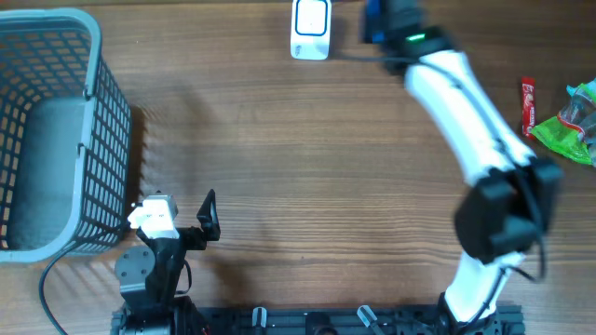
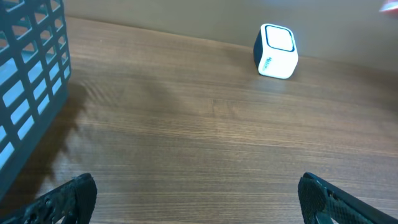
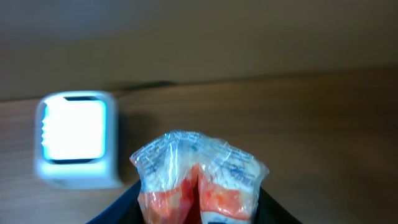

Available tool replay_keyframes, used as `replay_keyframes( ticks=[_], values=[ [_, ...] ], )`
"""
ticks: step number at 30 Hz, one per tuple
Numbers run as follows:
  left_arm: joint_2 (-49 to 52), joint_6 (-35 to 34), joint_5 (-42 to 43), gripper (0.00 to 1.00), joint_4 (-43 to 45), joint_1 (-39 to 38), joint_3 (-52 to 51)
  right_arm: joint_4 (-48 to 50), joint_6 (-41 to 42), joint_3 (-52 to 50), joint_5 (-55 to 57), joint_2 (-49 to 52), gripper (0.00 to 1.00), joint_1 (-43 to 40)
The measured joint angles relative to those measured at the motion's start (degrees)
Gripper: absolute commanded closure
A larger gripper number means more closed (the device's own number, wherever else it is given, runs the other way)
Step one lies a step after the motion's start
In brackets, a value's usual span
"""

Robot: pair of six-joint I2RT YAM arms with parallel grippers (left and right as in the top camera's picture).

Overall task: Scan the item barcode
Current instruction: 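Carry the Kleenex pack to the right edge and release it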

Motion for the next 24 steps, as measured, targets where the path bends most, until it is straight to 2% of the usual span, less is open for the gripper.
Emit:
replay_keyframes(
  ticks=[1, 3, 4, 7, 8, 10, 11, 13, 15, 18, 21, 24],
  values=[
    [0.0, 0.0, 0.0, 0.00, 0.0, 0.0, 0.0, -4.0, -0.1, 0.5, 1.4, -1.7, 0.57, -4.0],
    [0.0, 0.0, 0.0, 0.00, 0.0, 0.0, 0.0, -5.1, 0.0, -0.8, 3.2, -1.2, 0.55, -15.0],
    [0.0, 0.0, 0.0, 0.00, 0.0, 0.0, 0.0, -2.1, 0.0, -2.8, 2.9, 1.4, 0.56, -22.0],
    [0.0, 0.0, 0.0, 0.00, 0.0, 0.0, 0.0, 3.9, 0.0, -5.1, -0.4, 9.9, 0.54, -32.7],
    [0.0, 0.0, 0.0, 0.00, 0.0, 0.0, 0.0, 5.4, 0.0, -5.1, -1.5, 12.9, 0.41, -35.0],
    [0.0, 0.0, 0.0, 0.00, 0.0, 0.0, 0.0, 7.6, 0.0, -5.7, -2.7, 17.5, 0.04, -37.8],
    [0.0, 0.0, 0.0, 0.00, 0.0, 0.0, 0.0, 8.5, 0.4, -5.9, -3.2, 19.3, 0.00, -38.4],
    [0.0, 0.0, 0.0, 0.00, 0.0, 0.0, 0.0, 7.8, 2.0, -5.6, -3.8, 19.8, 0.00, -38.0],
    [0.0, 0.0, 0.0, 0.00, 0.0, 0.0, 0.0, 1.6, 4.1, -3.3, -5.7, 18.4, 0.00, -37.7],
    [0.0, 0.0, 0.0, 0.00, 0.0, 0.0, 0.0, -5.6, 6.8, -1.1, -10.6, 6.6, 0.00, -37.6],
    [0.0, 0.0, 0.0, 0.00, 0.0, 0.0, 0.0, -12.1, 7.9, 2.3, -17.6, -14.5, 0.00, -37.0],
    [0.0, 0.0, 0.0, 0.00, 0.0, 0.0, 0.0, -23.3, 6.1, 3.3, -23.4, -33.4, 0.01, -33.4]
  ],
)
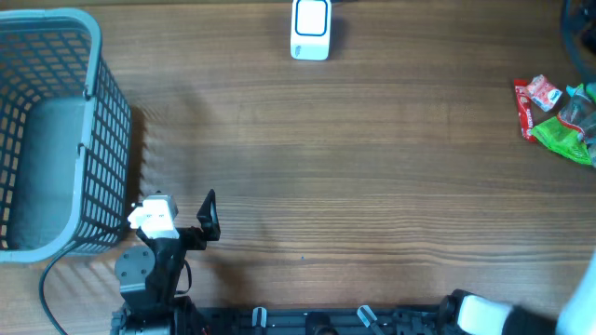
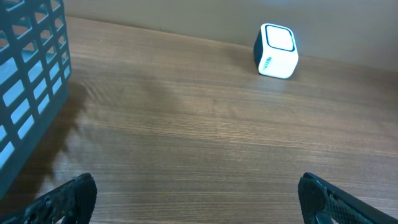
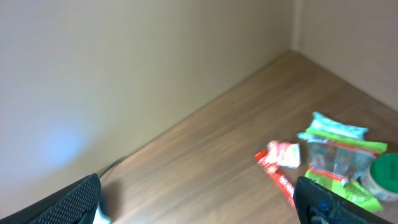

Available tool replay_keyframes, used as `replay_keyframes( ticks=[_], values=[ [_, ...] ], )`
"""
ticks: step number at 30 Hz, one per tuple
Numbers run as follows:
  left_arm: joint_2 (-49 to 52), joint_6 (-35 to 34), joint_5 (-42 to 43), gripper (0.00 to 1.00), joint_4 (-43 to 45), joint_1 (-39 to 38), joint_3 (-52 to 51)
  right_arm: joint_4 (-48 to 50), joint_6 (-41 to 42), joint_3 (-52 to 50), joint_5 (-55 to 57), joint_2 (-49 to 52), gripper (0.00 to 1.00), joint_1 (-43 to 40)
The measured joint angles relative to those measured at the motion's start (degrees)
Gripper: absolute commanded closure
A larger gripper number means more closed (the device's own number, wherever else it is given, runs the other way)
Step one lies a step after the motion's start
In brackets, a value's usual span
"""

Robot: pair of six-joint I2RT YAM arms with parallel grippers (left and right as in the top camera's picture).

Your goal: Scan the item barcode

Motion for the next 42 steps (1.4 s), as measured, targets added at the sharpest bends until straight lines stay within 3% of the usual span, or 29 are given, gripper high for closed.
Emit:
replay_keyframes(
  ticks=[5, 11, 13, 17, 21, 29, 36, 42],
  values=[
    [0.0, 0.0, 0.0, 0.00, 0.0, 0.0, 0.0, -19.6, -0.7, -0.1, -2.4, -16.8, 0.00, 1.5],
    [0.0, 0.0, 0.0, 0.00, 0.0, 0.0, 0.0, -30.2, -0.9, -0.1, -2.4, -30.0, 0.00, 1.5],
    [0.0, 0.0, 0.0, 0.00, 0.0, 0.0, 0.0, -31.4, -5.1, -0.7, -3.1, -32.1, 0.00, 1.5],
    [0.0, 0.0, 0.0, 0.00, 0.0, 0.0, 0.0, -16.7, -18.6, -9.0, -10.4, -40.6, 0.00, 2.2],
    [0.0, 0.0, 0.0, 0.00, 0.0, 0.0, 0.0, 9.9, -23.9, -31.8, -15.8, -57.9, 0.00, 7.8],
    [0.0, 0.0, 0.0, 0.00, 0.0, 0.0, 0.0, 51.4, -19.1, -78.0, -16.8, -77.4, 0.00, 11.7],
    [0.0, 0.0, 0.0, 0.00, 0.0, 0.0, 0.0, 61.2, -12.6, -97.8, -9.2, -78.3, 0.00, 14.2],
    [0.0, 0.0, 0.0, 0.00, 0.0, 0.0, 0.0, 58.4, -10.3, -106.7, -3.6, -78.5, 0.00, 14.9]
  ],
)
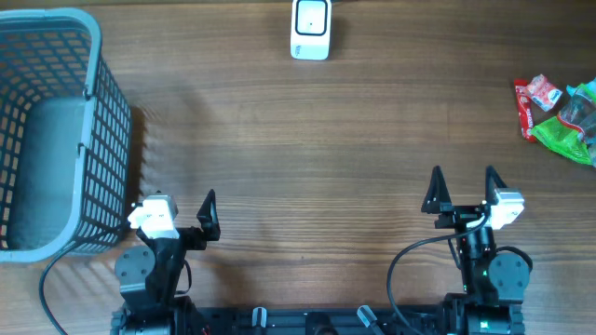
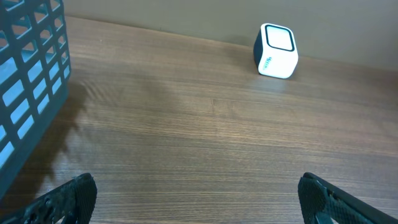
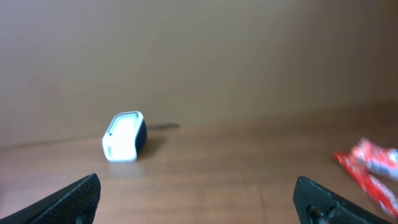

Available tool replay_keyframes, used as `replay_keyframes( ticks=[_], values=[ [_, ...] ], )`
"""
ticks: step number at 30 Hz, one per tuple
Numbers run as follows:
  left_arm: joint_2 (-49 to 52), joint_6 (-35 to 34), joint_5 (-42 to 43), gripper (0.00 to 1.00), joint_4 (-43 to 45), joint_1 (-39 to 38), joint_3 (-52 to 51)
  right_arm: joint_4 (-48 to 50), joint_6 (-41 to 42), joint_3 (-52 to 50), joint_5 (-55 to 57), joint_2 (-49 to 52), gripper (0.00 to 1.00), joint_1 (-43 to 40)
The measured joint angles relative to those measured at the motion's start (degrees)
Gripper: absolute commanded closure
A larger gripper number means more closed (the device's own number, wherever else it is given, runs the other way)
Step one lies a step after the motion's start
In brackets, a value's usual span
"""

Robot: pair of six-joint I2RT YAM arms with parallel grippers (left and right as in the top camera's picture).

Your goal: Scan the item barcode

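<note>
The white barcode scanner [image 1: 310, 29] stands at the far middle of the table, also seen in the left wrist view [image 2: 277, 51] and right wrist view [image 3: 124, 137]. A red-and-white snack packet [image 1: 537, 96] lies at the far right beside a green packet [image 1: 570, 130]; its red end shows in the right wrist view [image 3: 370, 167]. My left gripper [image 1: 175, 221] rests open at the near left, nothing between its fingers [image 2: 71, 196]. My right gripper [image 1: 461, 194] rests open at the near right, its fingers [image 3: 78, 198] empty.
A grey-blue wire basket [image 1: 48, 130] stands at the left edge, its wall visible in the left wrist view [image 2: 28, 81]. The scanner's cable runs off the far edge. Both arm bases sit at the near edge.
My right arm has come back to its rest place at the near right, gripper open. The packets at the far right and the left arm have not moved.
My right gripper held the red-and-white packet up next to the scanner at the far middle. Then the packet lay at the far right by the green one and the gripper was open, off to the right. Now the right arm rests at the near edge.
</note>
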Motion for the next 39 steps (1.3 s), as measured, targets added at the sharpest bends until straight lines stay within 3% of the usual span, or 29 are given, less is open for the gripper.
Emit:
replay_keyframes(
  ticks=[18, 24, 39],
  values=[
    [0.0, 0.0, 0.0, 0.00, 0.0, 0.0, 0.0, -3.3, 0.2, 0.0, 1.5, 0.0, 0.00, 0.0],
    [-0.2, -0.3, 1.7, 0.00, 20.3, -3.9, -3.4, -3.3, 0.2, 0.0, 1.5, -0.1, 0.00, 0.0],
    [-0.1, -0.2, -0.2, 0.00, 19.8, -6.8, -6.2, -3.3, 0.4, 0.0, 1.5, -0.1, 0.00, 0.0]
  ],
)
